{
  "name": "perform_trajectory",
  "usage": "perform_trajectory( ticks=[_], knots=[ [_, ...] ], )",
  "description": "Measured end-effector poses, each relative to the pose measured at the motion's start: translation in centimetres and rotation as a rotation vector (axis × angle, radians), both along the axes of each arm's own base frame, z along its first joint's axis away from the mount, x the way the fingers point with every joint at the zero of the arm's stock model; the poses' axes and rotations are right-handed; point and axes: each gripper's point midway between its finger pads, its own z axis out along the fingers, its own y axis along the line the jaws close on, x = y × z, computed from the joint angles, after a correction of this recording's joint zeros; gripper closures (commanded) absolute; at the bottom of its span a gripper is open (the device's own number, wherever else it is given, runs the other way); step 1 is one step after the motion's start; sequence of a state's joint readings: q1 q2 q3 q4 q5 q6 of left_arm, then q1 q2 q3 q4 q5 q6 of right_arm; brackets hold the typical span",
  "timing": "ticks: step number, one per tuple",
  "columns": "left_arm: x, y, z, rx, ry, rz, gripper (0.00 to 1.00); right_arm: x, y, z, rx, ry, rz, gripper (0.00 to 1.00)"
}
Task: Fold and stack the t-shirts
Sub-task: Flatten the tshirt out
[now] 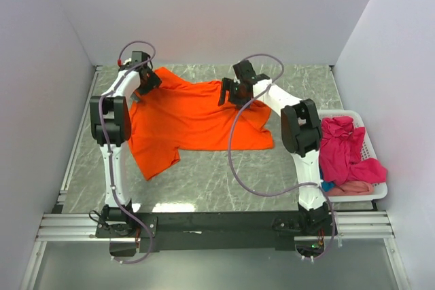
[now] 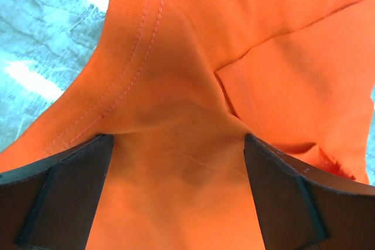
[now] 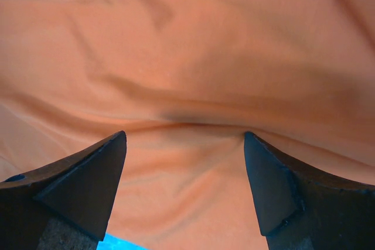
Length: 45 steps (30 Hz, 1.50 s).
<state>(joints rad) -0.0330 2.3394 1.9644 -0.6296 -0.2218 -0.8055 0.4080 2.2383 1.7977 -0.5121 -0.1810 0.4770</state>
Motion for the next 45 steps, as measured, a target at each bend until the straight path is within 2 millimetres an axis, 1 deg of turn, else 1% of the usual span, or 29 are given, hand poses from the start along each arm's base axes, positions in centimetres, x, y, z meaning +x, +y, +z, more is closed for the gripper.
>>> perform_trajectory(
  ticks=[2, 4, 6, 7, 8, 10, 11, 13, 14, 16, 17, 21, 22, 24, 26, 28, 29, 31, 32, 33, 36, 38, 39, 40, 41, 42, 43, 44, 45],
  knots=[
    [-0.1, 0.0, 0.3, 0.002, 0.007, -0.005, 0.01, 0.6, -0.1, 1.3, -0.014, -0.025, 0.000, 0.12],
    [-0.4, -0.1, 1.3, -0.002, 0.000, -0.011, 0.01, 0.9, -0.4, 3.2, -0.016, -0.072, -0.004, 0.12],
    [-1.7, -0.2, 2.5, -0.011, -0.009, -0.016, 0.01, 0.2, -1.0, 5.1, -0.016, -0.107, -0.018, 0.11],
    [-3.0, -0.2, 3.3, -0.013, -0.008, -0.016, 0.01, -0.5, -1.6, 6.5, -0.009, -0.138, -0.032, 0.10],
    [-4.5, -0.3, 4.4, -0.021, -0.012, -0.017, 0.01, -1.8, -2.3, 7.6, -0.005, -0.152, -0.047, 0.10],
    [-7.8, -0.5, 7.3, -0.040, -0.056, -0.010, 0.01, -4.1, -3.7, 10.1, 0.015, -0.203, -0.084, 0.07],
    [-9.8, -0.5, 8.3, -0.050, -0.068, 0.001, 0.01, -5.4, -4.5, 11.2, 0.023, -0.227, -0.105, 0.05],
    [-13.9, -0.9, 10.5, -0.075, -0.121, 0.019, 0.00, -7.6, -6.0, 12.8, 0.049, -0.274, -0.156, 0.03],
    [-15.9, -1.2, 10.9, -0.092, -0.138, 0.026, 0.01, -8.4, -6.6, 13.1, 0.056, -0.286, -0.177, 0.03],
    [-19.7, -2.0, 10.5, -0.120, -0.127, 0.039, 0.01, -10.0, -8.0, 13.1, 0.058, -0.298, -0.227, 0.01],
    [-21.4, -2.6, 9.5, -0.131, -0.098, 0.041, 0.01, -10.6, -8.7, 12.6, 0.050, -0.292, -0.251, 0.00],
    [-28.7, -4.9, 3.5, -0.142, 0.098, 0.047, 0.01, -12.3, -11.1, 9.5, -0.025, -0.239, -0.321, 0.00],
    [-31.0, -5.2, 1.9, -0.142, 0.157, 0.053, 0.01, -12.7, -11.5, 8.7, -0.043, -0.224, -0.333, 0.00],
    [-34.9, -4.8, -0.1, -0.140, 0.244, 0.088, 0.01, -13.4, -12.1, 7.5, -0.066, -0.199, -0.342, 0.00],
    [-37.3, -4.2, -0.8, -0.142, 0.275, 0.126, 0.01, -14.1, -12.5, 6.6, -0.078, -0.181, -0.346, 0.00],
    [-38.3, -3.9, -0.7, -0.151, 0.265, 0.156, 0.00, -14.6, -12.6, 6.3, -0.080, -0.175, -0.345, 0.00],
    [-38.4, -3.8, -0.5, -0.154, 0.254, 0.165, 0.01, -14.7, -12.7, 6.2, -0.076, -0.174, -0.344, 0.00],
    [-38.3, -3.7, -0.4, -0.155, 0.238, 0.181, 0.06, -14.7, -12.6, 6.3, -0.065, -0.181, -0.340, 0.00],
    [-38.2, -3.6, -0.4, -0.153, 0.234, 0.186, 0.10, -14.7, -12.5, 6.3, -0.063, -0.182, -0.339, 0.01],
    [-38.0, -3.6, -0.6, -0.151, 0.236, 0.190, 0.17, -14.7, -12.5, 6.4, -0.059, -0.184, -0.338, 0.01],
    [-37.7, -3.7, -1.4, -0.144, 0.260, 0.191, 0.31, -14.7, -12.4, 6.3, -0.056, -0.182, -0.336, 0.02],
    [-37.7, -3.7, -2.1, -0.132, 0.292, 0.190, 0.38, -14.7, -12.4, 6.3, -0.057, -0.183, -0.337, 0.02],
    [-37.9, -3.7, -2.6, -0.123, 0.316, 0.190, 0.46, -14.7, -12.5, 6.3, -0.059, -0.182, -0.337, 0.02],
    [-38.0, -3.6, -2.8, -0.113, 0.335, 0.190, 0.51, -14.8, -12.5, 6.2, -0.061, -0.182, -0.339, 0.02],
    [-37.9, -3.6, -2.8, -0.110, 0.338, 0.185, 0.59, -14.8, -12.6, 6.2, -0.063, -0.182, -0.342, 0.02],
    [-37.9, -3.6, -2.8, -0.106, 0.345, 0.181, 0.77, -14.8, -12.7, 6.1, -0.065, -0.179, -0.345, 0.02],
    [-37.8, -3.6, -2.8, -0.108, 0.344, 0.183, 0.84, -14.9, -12.7, 5.9, -0.068, -0.174, -0.347, 0.02],
    [-37.6, -3.7, -2.8, -0.110, 0.339, 0.177, 0.99, -15.1, -12.8, 5.7, -0.072, -0.167, -0.350, 0.02],
    [-37.3, -3.8, -2.8, -0.114, 0.331, 0.177, 0.99, -15.2, -12.9, 5.6, -0.074, -0.160, -0.352, 0.02]
  ],
)
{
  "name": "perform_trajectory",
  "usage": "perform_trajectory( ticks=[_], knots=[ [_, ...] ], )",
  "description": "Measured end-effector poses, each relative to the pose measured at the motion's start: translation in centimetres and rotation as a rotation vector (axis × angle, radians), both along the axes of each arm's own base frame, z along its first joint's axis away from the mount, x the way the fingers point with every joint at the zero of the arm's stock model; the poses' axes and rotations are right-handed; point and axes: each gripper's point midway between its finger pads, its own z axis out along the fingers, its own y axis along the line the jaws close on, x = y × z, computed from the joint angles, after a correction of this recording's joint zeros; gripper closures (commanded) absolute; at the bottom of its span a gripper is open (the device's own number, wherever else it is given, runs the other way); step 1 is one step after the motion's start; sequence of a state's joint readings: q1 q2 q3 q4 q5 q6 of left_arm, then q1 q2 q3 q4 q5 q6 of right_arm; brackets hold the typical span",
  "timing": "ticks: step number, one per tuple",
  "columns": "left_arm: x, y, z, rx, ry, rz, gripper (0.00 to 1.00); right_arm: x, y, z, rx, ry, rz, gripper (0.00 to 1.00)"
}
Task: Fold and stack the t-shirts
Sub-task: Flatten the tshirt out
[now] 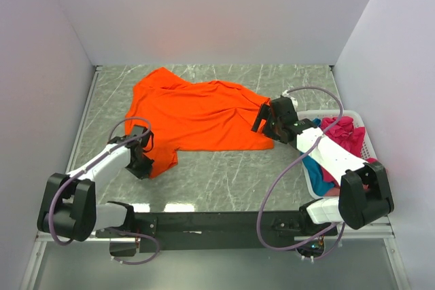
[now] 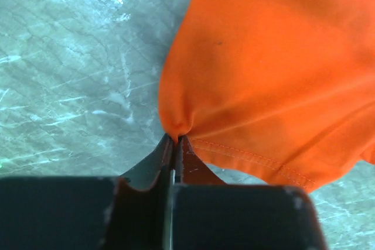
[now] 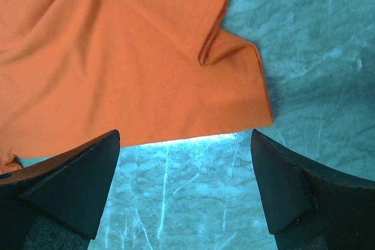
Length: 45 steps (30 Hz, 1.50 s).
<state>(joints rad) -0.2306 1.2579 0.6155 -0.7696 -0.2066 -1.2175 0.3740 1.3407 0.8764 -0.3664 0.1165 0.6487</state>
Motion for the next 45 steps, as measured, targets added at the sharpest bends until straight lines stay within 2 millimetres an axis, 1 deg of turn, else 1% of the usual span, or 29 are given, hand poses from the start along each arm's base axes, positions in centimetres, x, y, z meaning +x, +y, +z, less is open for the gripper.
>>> perform_trajectory(
  ticks=[4, 6, 8, 10, 12, 13, 14, 18, 20, 26, 29, 30, 32, 36, 38, 39, 41, 42, 45],
  knots=[
    [0.2, 0.0, 0.0, 0.005, 0.005, -0.019, 0.99, -0.6, -0.3, -0.4, -0.009, 0.028, -0.003, 0.04],
    [0.5, 0.3, 0.1, 0.023, 0.004, -0.014, 0.99, -1.0, -0.4, -0.7, -0.018, 0.049, -0.003, 0.04],
    [0.9, 1.4, 0.2, 0.071, -0.007, 0.011, 0.99, -1.5, -0.7, -1.1, -0.028, 0.075, -0.007, 0.06],
    [1.2, 3.0, 0.3, 0.109, -0.015, 0.069, 0.99, -2.0, -0.8, -1.7, -0.032, 0.101, -0.007, 0.09],
    [1.5, 4.9, 0.3, 0.124, -0.021, 0.149, 0.99, -2.6, -0.8, -2.6, -0.033, 0.131, -0.004, 0.12],
    [1.6, 5.7, 0.4, 0.132, -0.026, 0.177, 0.99, -2.9, -0.8, -3.2, -0.033, 0.149, -0.001, 0.16],
    [1.7, 6.1, 0.5, 0.137, -0.032, 0.191, 0.99, -3.3, -0.8, -3.7, -0.033, 0.169, 0.003, 0.17],
    [2.2, 6.3, 1.2, 0.135, -0.071, 0.193, 0.99, -4.0, -1.0, -5.5, -0.046, 0.221, -0.004, 0.21],
    [2.4, 6.3, 1.3, 0.134, -0.083, 0.191, 0.99, -4.1, -1.0, -6.1, -0.048, 0.236, -0.009, 0.24],
    [2.4, 6.0, 1.1, 0.117, -0.093, 0.167, 0.99, -4.4, -0.6, -7.6, -0.071, 0.275, -0.014, 0.28],
    [2.4, 5.7, 1.0, 0.106, -0.092, 0.155, 0.99, -4.5, -0.7, -8.4, -0.085, 0.293, -0.028, 0.35],
    [2.5, 5.7, 1.0, 0.104, -0.095, 0.149, 0.99, -4.4, -0.7, -8.7, -0.088, 0.297, -0.033, 0.39],
    [2.6, 5.7, 1.0, 0.102, -0.100, 0.144, 0.99, -4.1, -0.6, -8.7, -0.090, 0.290, -0.040, 0.44],
    [2.7, 5.7, 1.1, 0.102, -0.107, 0.141, 0.99, -3.9, -0.7, -8.9, -0.094, 0.286, -0.056, 0.62],
    [2.8, 5.7, 1.4, 0.101, -0.119, 0.142, 0.99, -3.8, -0.7, -9.0, -0.093, 0.282, -0.064, 0.66],
    [2.9, 5.7, 1.5, 0.100, -0.125, 0.142, 0.99, -3.7, -0.6, -9.0, -0.093, 0.280, -0.063, 0.74],
    [3.0, 5.6, 1.7, 0.099, -0.136, 0.143, 0.99, -3.5, -0.6, -9.1, -0.091, 0.278, -0.063, 0.87],
    [3.0, 5.6, 1.8, 0.098, -0.142, 0.143, 0.99, -3.5, -0.5, -9.1, -0.090, 0.276, -0.063, 1.00],
    [3.2, 5.6, 2.2, 0.097, -0.156, 0.144, 0.99, -3.4, -0.4, -9.1, -0.087, 0.274, -0.058, 1.00]
  ],
)
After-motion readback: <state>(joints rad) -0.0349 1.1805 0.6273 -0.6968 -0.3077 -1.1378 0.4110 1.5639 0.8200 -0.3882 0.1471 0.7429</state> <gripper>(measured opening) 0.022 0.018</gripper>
